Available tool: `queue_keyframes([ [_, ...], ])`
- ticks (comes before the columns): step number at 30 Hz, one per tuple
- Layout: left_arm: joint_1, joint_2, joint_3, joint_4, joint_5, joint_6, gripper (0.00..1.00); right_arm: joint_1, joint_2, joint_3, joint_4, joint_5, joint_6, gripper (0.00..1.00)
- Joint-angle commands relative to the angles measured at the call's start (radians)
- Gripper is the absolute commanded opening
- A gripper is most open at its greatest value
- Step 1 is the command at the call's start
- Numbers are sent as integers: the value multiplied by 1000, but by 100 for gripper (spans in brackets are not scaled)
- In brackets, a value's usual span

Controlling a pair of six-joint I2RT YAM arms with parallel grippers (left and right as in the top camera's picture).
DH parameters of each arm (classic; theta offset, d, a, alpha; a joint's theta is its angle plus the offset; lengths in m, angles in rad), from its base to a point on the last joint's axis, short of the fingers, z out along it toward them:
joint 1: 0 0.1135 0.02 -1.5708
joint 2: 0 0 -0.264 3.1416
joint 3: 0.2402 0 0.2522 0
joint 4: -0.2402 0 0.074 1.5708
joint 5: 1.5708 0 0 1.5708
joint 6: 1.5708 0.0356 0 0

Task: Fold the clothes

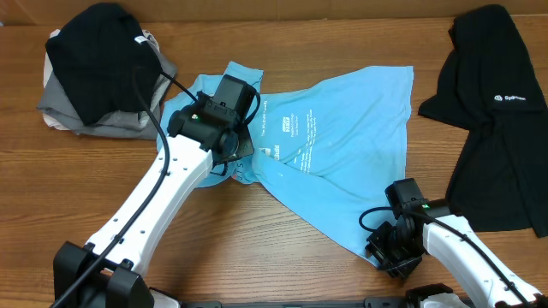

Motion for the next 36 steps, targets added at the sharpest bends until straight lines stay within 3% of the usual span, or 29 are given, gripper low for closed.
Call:
queue_keyframes([
  [1, 10, 24, 12, 3, 6, -10, 4, 1, -6, -6, 7, 18, 0, 32],
  [4, 10, 38, 12, 1, 7, -10, 4, 1, -5, -13, -4, 33, -1, 32],
  [6, 10, 45, 12, -2, 11, -10, 4, 1, 1, -30, -5, 41, -1, 38],
  [8, 10, 50, 12, -3, 11, -10, 4, 1, 7, -47, 3, 31, 0, 34],
  [16, 10, 51, 12, 32, 10, -9, 4, 1, 32, -52, 57, 17, 19, 37],
  [18, 10, 51, 12, 34, 9, -8, 4, 0, 44, -52, 73, 18, 18, 27],
  [19, 10, 51, 12, 36, 8, 0, 4, 0, 51, -51, 85, 13, 19, 11],
  [20, 10, 51, 12, 38, 8, 8, 4, 0, 56, -49, 92, 10, 18, 4],
  [25, 10, 51, 12, 39, 6, 15, 4, -2, 61, -7, 100, 6, 10, 4],
  [29, 10, 47, 14, 40, 18, 60, 4, -6, 58, 105, 76, 33, -31, 4],
  [36, 10, 1, 106, -59, 50, 127, 4, -91, 57, 469, -161, 193, -193, 4],
])
